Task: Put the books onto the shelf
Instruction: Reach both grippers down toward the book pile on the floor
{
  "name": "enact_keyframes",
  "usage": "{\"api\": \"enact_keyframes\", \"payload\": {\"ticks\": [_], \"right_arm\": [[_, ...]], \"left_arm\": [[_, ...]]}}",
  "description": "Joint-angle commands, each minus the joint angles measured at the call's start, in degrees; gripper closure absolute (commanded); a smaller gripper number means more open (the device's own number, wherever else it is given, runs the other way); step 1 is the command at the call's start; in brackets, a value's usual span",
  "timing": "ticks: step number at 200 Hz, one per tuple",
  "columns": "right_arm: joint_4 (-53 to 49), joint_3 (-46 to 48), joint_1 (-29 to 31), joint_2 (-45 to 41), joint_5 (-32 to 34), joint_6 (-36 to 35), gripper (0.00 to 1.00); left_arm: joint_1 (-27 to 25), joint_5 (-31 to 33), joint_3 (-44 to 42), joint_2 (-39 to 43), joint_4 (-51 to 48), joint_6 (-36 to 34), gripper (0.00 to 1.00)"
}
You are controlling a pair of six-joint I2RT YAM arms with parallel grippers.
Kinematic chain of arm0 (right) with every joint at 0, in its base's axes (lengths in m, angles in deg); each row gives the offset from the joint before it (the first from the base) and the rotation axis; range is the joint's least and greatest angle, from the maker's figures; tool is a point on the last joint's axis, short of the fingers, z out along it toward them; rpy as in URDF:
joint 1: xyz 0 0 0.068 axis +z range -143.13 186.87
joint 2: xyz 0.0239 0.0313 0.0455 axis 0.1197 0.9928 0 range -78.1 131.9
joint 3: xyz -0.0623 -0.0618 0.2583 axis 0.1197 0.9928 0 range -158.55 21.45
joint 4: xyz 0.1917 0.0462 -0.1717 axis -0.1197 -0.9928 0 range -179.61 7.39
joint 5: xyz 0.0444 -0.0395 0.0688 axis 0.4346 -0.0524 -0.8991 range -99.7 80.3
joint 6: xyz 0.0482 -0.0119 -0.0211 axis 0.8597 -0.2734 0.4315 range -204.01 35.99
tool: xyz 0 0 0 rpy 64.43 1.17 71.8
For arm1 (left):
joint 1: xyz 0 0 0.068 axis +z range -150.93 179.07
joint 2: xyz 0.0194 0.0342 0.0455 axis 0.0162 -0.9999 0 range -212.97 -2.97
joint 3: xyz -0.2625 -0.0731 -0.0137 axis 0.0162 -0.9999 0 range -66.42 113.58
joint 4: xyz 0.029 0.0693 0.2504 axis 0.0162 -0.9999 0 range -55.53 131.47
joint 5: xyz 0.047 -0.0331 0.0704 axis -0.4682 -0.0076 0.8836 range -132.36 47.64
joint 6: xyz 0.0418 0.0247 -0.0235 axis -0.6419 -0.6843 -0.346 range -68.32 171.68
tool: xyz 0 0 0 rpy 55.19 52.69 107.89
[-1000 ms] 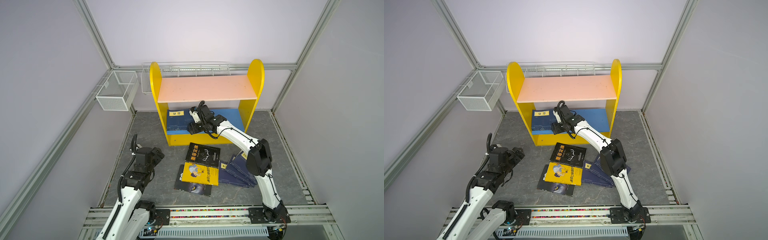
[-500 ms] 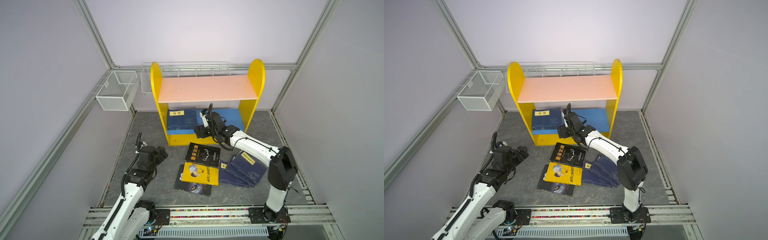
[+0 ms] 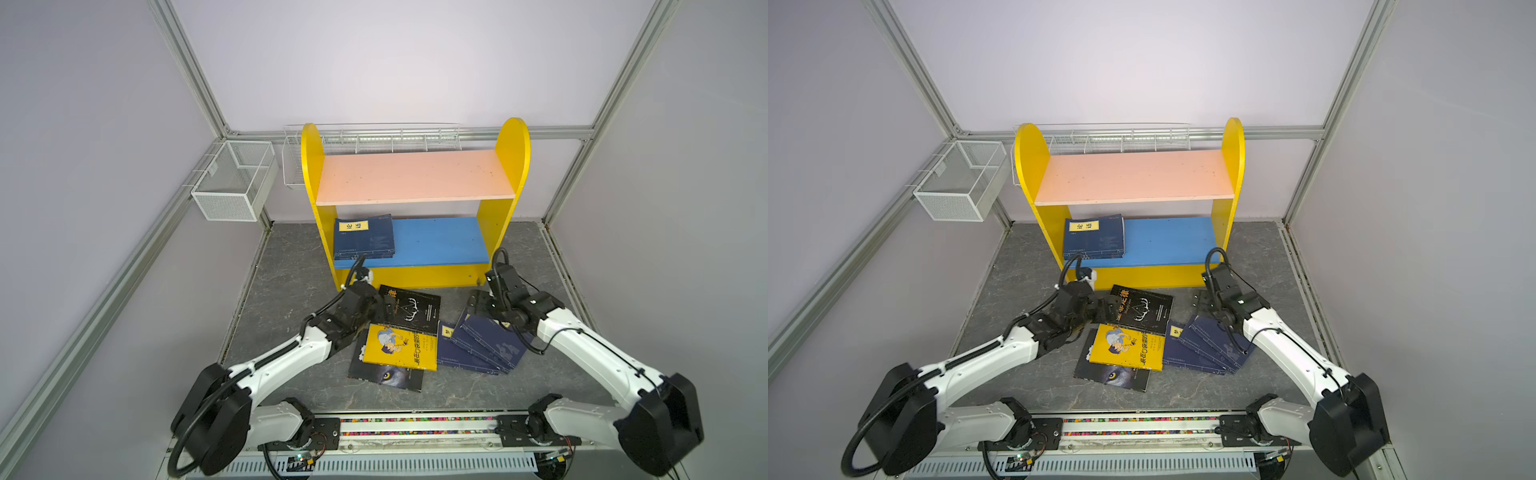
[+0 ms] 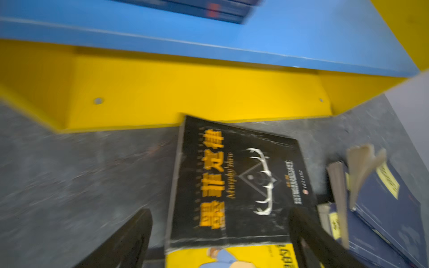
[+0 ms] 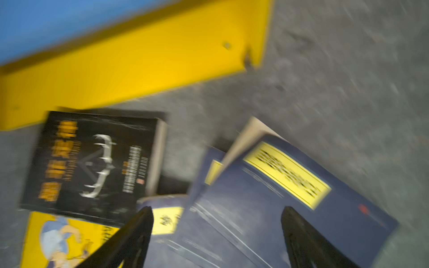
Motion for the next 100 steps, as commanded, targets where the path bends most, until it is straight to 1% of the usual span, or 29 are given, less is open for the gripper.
{"api": "enact_keyframes", "payload": {"ticks": [1,9,18,35,55,59,77,100], "right_arm": [[-10.0,7.3,-6.9,-8.4,-4.3,5.0,0.09],[-11.1,9.0,-9.7,-11.1,-4.5,4.8,0.08],[-13.9,9.2,-10.0,-11.7,-2.5,5.1,0.06],[-14.5,10.5,-10.7,-11.8,-3.6,4.7,0.04],[-16.6,10.2,-11.3,-9.9,-2.9,4.3,0.01],[-17.0,10.3,-13.3,-9.5,-3.1,4.1,0.01],[-15.3,11.7,-16.9,-7.6,-6.8,1.9,0.0],[-10.3,14.1,-26.0,-5.0,-15.9,-0.3,0.01]], "left_arm": [[-5.4,-4.6,9.3,-8.3,2.9,-11.7,0.08],[-6.8,-7.7,13.0,-12.2,1.8,-13.9,0.09],[-8.3,-10.7,17.3,-16.3,0.5,-16.4,0.09],[-10.8,-15.0,25.8,-24.3,-3.7,-20.8,0.09],[-12.4,-20.8,34.3,-32.2,-6.0,-22.3,0.09],[-12.6,-21.9,35.7,-33.6,-6.2,-22.3,0.09],[-13.4,-24.2,41.6,-39.4,-8.0,-22.7,0.1],[-14.9,-23.7,47.6,-44.6,-12.0,-25.3,0.11]]}}
